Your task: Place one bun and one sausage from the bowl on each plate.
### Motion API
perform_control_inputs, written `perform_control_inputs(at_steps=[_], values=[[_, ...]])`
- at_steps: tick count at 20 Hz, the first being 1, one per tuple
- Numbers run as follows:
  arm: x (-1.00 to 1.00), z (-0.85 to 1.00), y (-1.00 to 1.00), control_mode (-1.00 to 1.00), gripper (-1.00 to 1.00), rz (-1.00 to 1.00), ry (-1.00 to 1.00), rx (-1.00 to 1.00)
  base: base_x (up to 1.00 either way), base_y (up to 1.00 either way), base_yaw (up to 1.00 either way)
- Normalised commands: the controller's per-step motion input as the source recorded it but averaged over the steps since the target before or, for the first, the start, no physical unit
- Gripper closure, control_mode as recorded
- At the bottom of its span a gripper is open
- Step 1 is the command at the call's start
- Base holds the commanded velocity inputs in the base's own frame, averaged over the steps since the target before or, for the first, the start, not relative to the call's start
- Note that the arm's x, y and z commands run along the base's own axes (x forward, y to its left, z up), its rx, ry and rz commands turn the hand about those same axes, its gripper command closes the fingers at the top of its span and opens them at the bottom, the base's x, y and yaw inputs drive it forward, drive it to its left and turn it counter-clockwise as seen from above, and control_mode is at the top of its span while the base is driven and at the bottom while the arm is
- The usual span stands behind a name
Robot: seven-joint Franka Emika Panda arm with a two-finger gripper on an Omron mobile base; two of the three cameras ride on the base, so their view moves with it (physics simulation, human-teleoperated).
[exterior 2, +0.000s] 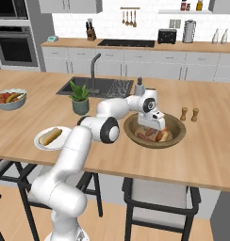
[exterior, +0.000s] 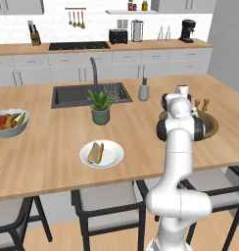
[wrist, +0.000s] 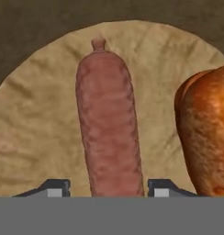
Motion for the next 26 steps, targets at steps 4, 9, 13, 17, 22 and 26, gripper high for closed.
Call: perform_control_inputs(at_steps=[4, 9, 13, 17, 22, 26], values=[[-0.49, 0.19, 0.38, -1.00, 1.00, 0.00, -0.08, 0.00, 0.00, 0.00, 0.00], [-0.97, 0.81, 0.78, -1.00, 1.00, 0.00, -0.21, 0.00, 0.00, 0.00, 0.00], [-0.97, 0.65, 1.00, -1.00, 1.00, 0.03, -0.10, -0.02, 0.00, 0.00, 0.00], [-0.87, 0.31, 1.00, -1.00, 1.00, 0.06, -0.01, -0.05, 0.00, 0.00, 0.00], [-0.82, 0.07, 1.00, -1.00, 1.00, 0.08, 0.00, -0.04, 0.00, 0.00, 0.00], [-0.74, 0.00, 1.00, -1.00, 1.00, 0.09, 0.00, -0.05, 0.00, 0.00, 0.00]])
